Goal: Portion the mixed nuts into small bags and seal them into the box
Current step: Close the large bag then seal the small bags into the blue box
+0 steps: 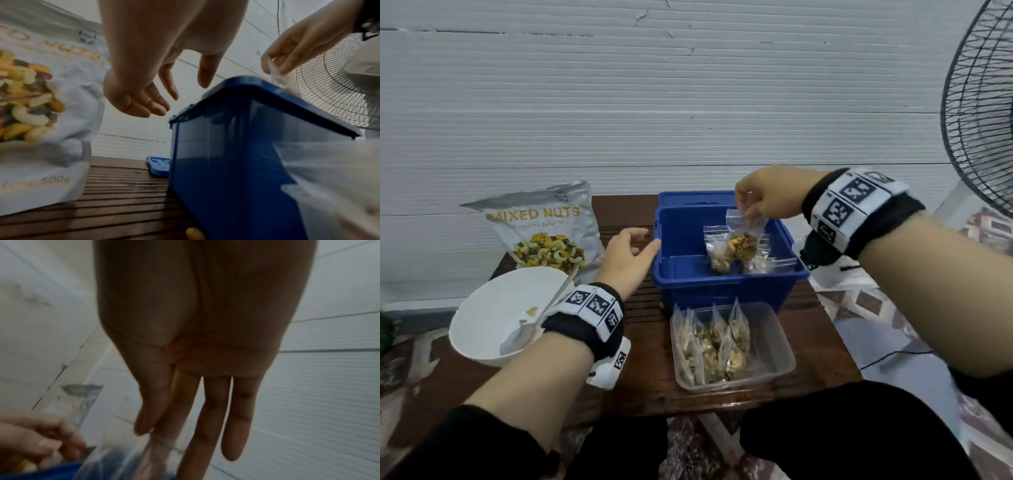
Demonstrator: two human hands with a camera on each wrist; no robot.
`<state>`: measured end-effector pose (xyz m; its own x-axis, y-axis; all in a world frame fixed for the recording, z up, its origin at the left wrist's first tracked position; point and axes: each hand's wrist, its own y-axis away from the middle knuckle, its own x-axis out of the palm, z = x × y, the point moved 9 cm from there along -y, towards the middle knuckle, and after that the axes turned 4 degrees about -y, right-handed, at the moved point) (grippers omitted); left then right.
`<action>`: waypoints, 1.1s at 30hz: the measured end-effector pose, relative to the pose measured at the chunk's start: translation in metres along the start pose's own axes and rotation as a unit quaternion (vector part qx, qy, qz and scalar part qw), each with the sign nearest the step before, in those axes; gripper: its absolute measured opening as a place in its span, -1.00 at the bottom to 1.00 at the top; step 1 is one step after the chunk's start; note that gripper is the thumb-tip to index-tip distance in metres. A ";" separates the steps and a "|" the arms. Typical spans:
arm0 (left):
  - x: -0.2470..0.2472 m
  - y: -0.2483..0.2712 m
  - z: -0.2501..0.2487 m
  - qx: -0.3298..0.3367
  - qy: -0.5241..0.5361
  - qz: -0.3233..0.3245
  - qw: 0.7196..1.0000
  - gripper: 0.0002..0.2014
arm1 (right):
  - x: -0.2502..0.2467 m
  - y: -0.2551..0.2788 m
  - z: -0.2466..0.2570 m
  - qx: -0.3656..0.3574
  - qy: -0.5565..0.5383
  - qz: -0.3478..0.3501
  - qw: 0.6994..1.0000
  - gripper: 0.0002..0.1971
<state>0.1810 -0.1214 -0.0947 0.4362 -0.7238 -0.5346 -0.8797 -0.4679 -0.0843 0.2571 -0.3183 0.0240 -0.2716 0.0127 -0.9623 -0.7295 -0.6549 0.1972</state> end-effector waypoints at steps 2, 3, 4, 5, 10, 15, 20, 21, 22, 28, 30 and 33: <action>0.004 -0.005 0.007 -0.005 -0.009 0.002 1.000 -0.61 | 0.013 -0.024 0.000 -0.003 0.052 0.064 0.997 -0.95; 0.006 -0.008 0.009 -0.001 -0.012 0.002 1.000 -0.60 | 0.021 -0.035 -0.002 0.000 0.067 0.099 0.993 -0.95; 0.008 -0.010 0.010 0.006 -0.014 0.004 1.000 -0.59 | 0.029 -0.045 -0.005 0.006 0.069 0.135 0.988 -0.92; 0.010 -0.013 0.010 0.018 -0.015 0.007 1.000 -0.59 | 0.037 -0.054 -0.008 0.011 0.062 0.168 0.984 -0.88; 0.016 -0.025 0.011 0.066 -0.021 0.019 0.997 -0.58 | 0.068 -0.086 -0.015 0.015 0.035 0.274 0.961 -0.90; 0.020 -0.034 0.015 0.072 -0.001 0.012 0.997 -0.57 | 0.099 -0.108 -0.016 0.014 0.050 0.337 0.940 -0.82; 0.019 -0.036 0.014 0.075 0.013 0.002 0.997 -0.58 | 0.116 -0.117 -0.015 0.009 0.083 0.353 0.932 -0.88; 0.019 -0.035 0.014 0.075 0.017 0.002 0.997 -0.58 | 0.118 -0.118 -0.016 0.009 0.096 0.347 0.933 -0.90; 0.019 -0.035 0.014 0.076 0.019 0.002 0.997 -0.58 | 0.119 -0.120 -0.018 0.008 0.111 0.338 0.935 -0.91; 0.021 -0.033 0.016 0.069 0.026 0.003 0.997 -0.58 | 0.120 -0.129 -0.026 0.005 0.134 0.260 0.956 -0.91; 0.022 -0.033 0.017 0.066 0.028 0.004 0.997 -0.58 | 0.118 -0.130 -0.028 0.003 0.124 0.254 0.959 -0.93; 0.022 -0.034 0.018 0.070 0.026 0.007 0.997 -0.58 | 0.110 -0.130 -0.027 0.001 0.131 0.229 0.965 -0.97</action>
<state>0.2172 -0.1123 -0.1189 0.4305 -0.7562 -0.4928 -0.9016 -0.3853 -0.1963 0.3387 -0.2522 -0.1128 -0.3989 -0.4691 -0.7879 -0.5719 -0.5444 0.6136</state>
